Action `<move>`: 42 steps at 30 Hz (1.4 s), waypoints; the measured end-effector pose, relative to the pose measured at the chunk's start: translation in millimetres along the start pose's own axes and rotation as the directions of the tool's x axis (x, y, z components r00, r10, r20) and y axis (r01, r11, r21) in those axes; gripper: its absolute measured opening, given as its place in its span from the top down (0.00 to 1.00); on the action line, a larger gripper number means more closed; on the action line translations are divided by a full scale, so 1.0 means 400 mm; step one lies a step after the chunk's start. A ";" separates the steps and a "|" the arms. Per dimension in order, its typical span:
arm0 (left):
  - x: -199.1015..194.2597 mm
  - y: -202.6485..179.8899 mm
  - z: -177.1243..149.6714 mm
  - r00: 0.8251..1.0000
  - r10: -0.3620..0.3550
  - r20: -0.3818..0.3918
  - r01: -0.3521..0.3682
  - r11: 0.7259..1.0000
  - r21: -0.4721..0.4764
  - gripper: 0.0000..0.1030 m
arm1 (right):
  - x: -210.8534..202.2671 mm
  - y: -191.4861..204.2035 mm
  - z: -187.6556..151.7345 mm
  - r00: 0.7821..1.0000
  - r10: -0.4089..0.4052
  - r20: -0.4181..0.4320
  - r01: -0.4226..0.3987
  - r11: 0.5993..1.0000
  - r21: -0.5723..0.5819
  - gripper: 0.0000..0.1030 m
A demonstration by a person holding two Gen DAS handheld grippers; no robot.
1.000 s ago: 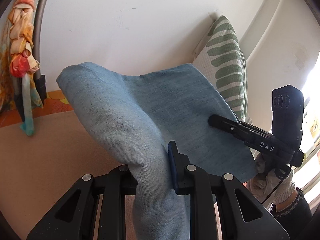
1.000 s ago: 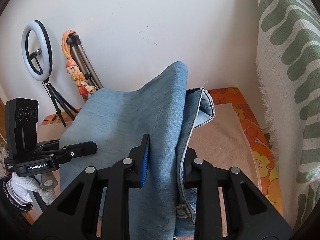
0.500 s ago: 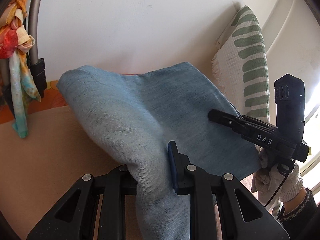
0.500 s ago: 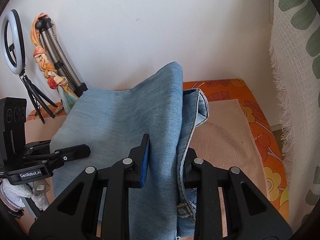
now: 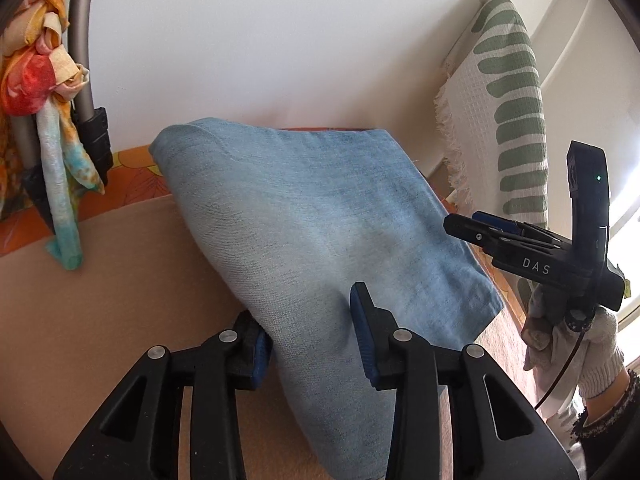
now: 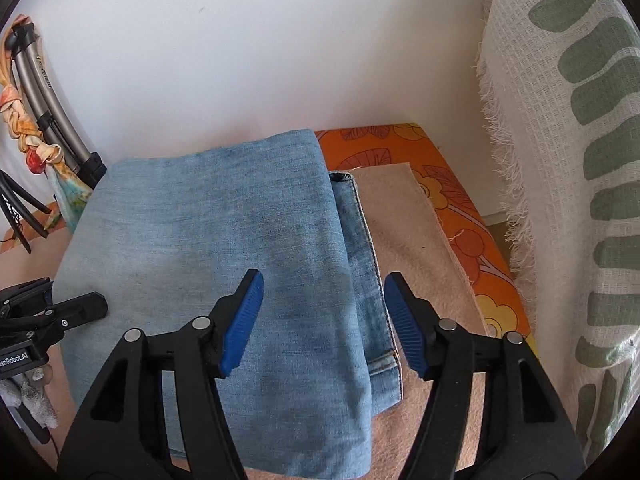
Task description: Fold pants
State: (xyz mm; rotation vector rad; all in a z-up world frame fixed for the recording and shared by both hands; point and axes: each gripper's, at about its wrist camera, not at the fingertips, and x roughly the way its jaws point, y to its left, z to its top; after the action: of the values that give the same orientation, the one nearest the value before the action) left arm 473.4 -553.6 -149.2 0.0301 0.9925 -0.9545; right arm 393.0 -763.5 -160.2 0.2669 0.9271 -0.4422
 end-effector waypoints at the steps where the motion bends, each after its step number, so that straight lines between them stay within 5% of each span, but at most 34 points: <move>1: -0.013 0.002 -0.006 1.000 0.001 0.005 -0.001 1.000 0.004 0.66 | -0.014 0.002 -0.006 1.000 0.002 0.003 -0.002 1.000 0.006 0.27; 12: -0.234 -0.028 -0.076 0.984 0.061 0.165 -0.073 0.995 0.070 0.50 | -0.167 0.084 -0.088 0.996 0.024 0.080 -0.026 0.999 0.021 0.21; 20: -0.437 -0.133 -0.139 0.956 0.087 0.280 -0.126 0.984 0.124 0.22 | -0.353 0.147 -0.152 0.985 0.072 0.157 -0.074 0.997 0.012 0.19; 26: -0.532 -0.189 -0.208 0.947 0.089 0.310 -0.141 0.979 0.148 0.20 | -0.486 0.196 -0.223 0.974 0.060 0.219 -0.056 0.998 -0.021 0.01; 42: -0.688 -0.250 -0.412 0.936 0.085 0.341 -0.154 0.972 0.180 0.20 | -0.681 0.244 -0.452 0.962 -0.070 0.262 0.069 0.998 0.011 0.00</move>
State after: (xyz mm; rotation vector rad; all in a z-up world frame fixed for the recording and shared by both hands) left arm 236.5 -361.1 -8.9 0.0985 0.5728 -0.9094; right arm 169.7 -535.9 -39.0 0.1722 0.6775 -0.5293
